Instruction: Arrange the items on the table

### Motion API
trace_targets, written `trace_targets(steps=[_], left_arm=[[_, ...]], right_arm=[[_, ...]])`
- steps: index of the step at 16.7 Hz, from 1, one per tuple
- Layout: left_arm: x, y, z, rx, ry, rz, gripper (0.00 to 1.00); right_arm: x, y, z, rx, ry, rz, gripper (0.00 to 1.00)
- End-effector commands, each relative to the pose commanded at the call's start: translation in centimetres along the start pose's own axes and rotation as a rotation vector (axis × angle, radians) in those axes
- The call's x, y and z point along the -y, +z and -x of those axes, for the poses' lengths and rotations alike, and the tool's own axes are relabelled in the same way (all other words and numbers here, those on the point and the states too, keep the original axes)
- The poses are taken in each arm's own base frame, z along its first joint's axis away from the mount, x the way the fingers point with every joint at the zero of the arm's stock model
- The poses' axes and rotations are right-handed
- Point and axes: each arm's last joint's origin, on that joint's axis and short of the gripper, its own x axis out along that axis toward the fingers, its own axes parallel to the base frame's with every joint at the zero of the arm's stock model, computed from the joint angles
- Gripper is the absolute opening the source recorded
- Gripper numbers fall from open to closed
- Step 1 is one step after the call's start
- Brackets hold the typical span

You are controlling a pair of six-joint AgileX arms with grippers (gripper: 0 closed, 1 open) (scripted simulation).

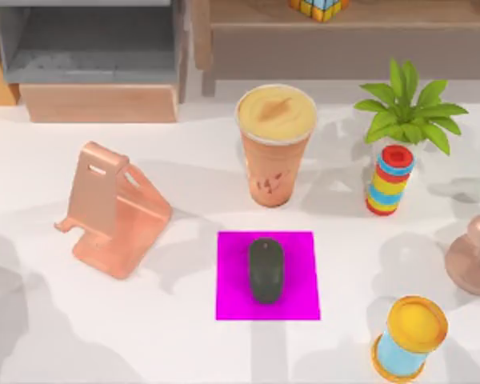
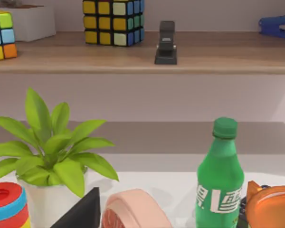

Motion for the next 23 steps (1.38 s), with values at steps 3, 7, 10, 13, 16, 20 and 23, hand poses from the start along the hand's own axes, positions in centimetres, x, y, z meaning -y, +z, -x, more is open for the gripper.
trace_targets(steps=[3,7,10,13,16,20,23], left_arm=[[0.0,0.0,-0.2,-0.003,-0.003,-0.002,0.00],[1.0,0.7,0.8,0.077,0.040,0.001,0.00],[3.4,1.7,2.1,0.230,0.092,-0.003,0.00],[6.6,2.4,3.7,0.442,0.127,-0.010,0.00],[10.1,2.4,5.4,0.682,0.115,-0.030,0.00],[14.1,1.5,7.0,0.958,0.026,-0.074,0.00],[15.7,0.8,7.6,1.076,-0.037,-0.100,0.00]], right_arm=[[0.0,0.0,0.0,0.000,0.000,0.000,1.00],[0.0,0.0,0.0,0.000,0.000,0.000,1.00],[0.0,0.0,0.0,0.000,0.000,0.000,1.00],[0.0,0.0,0.0,0.000,0.000,0.000,1.00],[0.0,0.0,0.0,0.000,0.000,0.000,1.00],[0.0,0.0,0.0,0.000,0.000,0.000,1.00],[0.0,0.0,0.0,0.000,0.000,0.000,1.00]])
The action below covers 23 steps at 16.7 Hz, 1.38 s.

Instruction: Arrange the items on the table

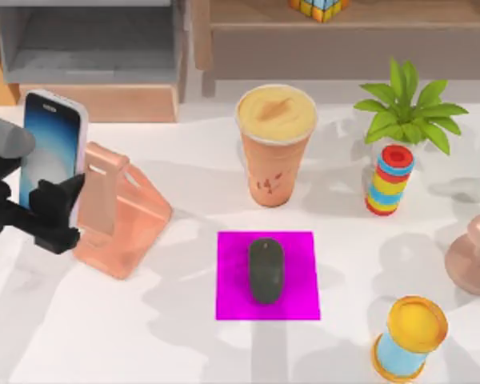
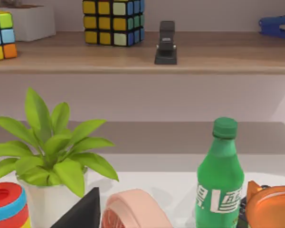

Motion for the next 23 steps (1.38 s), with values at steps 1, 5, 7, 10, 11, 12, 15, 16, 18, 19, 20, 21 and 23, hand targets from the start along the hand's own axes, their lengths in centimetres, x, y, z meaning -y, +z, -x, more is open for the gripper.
trace_targets(steps=[1,5,7,10,11,12,15,16,18,19,20,21,23], left_arm=[[0.2,0.0,0.1,0.014,-0.008,0.001,0.00],[0.1,0.1,0.1,0.012,-0.004,0.001,0.00],[0.1,0.5,0.4,0.024,0.000,-0.002,0.00],[-0.1,2.8,2.2,0.095,0.017,-0.023,0.00],[-0.1,3.5,2.7,0.113,0.021,-0.029,0.00],[-0.1,4.1,3.1,0.125,0.021,-0.034,0.00],[-0.2,4.9,2.9,0.126,0.012,-0.038,0.00],[-0.2,4.8,2.3,0.112,0.006,-0.034,0.00],[-0.3,3.5,0.4,0.064,-0.008,-0.019,0.00],[-0.2,2.7,-0.7,0.039,-0.014,-0.011,0.00],[-0.2,1.8,-1.7,0.020,-0.019,-0.005,0.00],[-0.1,1.1,-2.6,0.009,-0.021,-0.002,0.00],[0.1,0.3,-3.9,0.008,-0.018,0.000,0.00]], right_arm=[[0.0,0.0,0.0,0.000,0.000,0.000,1.00],[0.0,0.0,0.0,0.000,0.000,0.000,1.00],[0.0,0.0,0.0,0.000,0.000,0.000,1.00],[0.0,0.0,0.0,0.000,0.000,0.000,1.00],[0.0,0.0,0.0,0.000,0.000,0.000,1.00],[0.0,0.0,0.0,0.000,0.000,0.000,1.00],[0.0,0.0,0.0,0.000,0.000,0.000,1.00],[0.0,0.0,0.0,0.000,0.000,0.000,1.00],[0.0,0.0,0.0,0.000,0.000,0.000,1.00],[0.0,0.0,0.0,0.000,0.000,0.000,1.00],[0.0,0.0,0.0,0.000,0.000,0.000,1.00],[0.0,0.0,0.0,0.000,0.000,0.000,1.00],[0.0,0.0,0.0,0.000,0.000,0.000,1.00]])
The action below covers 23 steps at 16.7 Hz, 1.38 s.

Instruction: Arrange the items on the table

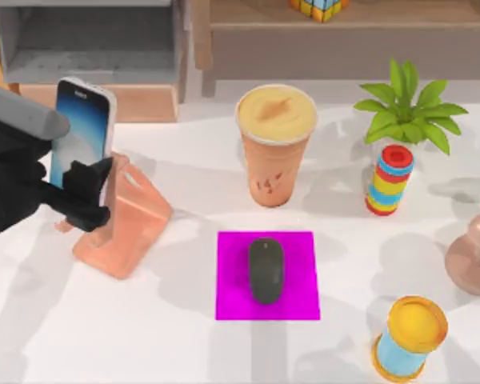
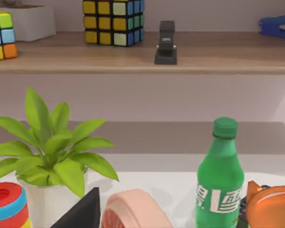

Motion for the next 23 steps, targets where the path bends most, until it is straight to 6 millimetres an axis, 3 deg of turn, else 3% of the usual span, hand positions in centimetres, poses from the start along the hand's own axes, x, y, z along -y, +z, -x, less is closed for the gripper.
trace_targets(steps=[7,20,23], left_arm=[[0.11,-0.37,-0.95,0.007,0.009,0.001,0.00],[0.11,-0.37,-0.95,0.007,0.009,0.001,0.98],[0.11,-0.37,-0.95,0.007,0.009,0.001,1.00]], right_arm=[[0.00,0.00,0.00,0.000,0.000,0.000,1.00],[0.00,0.00,0.00,0.000,0.000,0.000,1.00],[0.00,0.00,0.00,0.000,0.000,0.000,1.00]])
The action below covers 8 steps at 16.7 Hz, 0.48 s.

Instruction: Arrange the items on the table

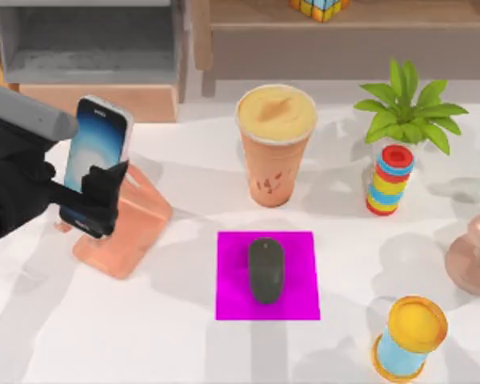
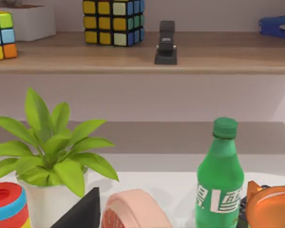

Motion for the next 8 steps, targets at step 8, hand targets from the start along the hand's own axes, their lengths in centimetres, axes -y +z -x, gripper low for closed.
trace_targets(steps=[8], left_arm=[[0.14,-0.07,0.30,0.001,0.001,0.002,1.00]], right_arm=[[0.00,0.00,0.00,0.000,0.000,0.000,1.00]])
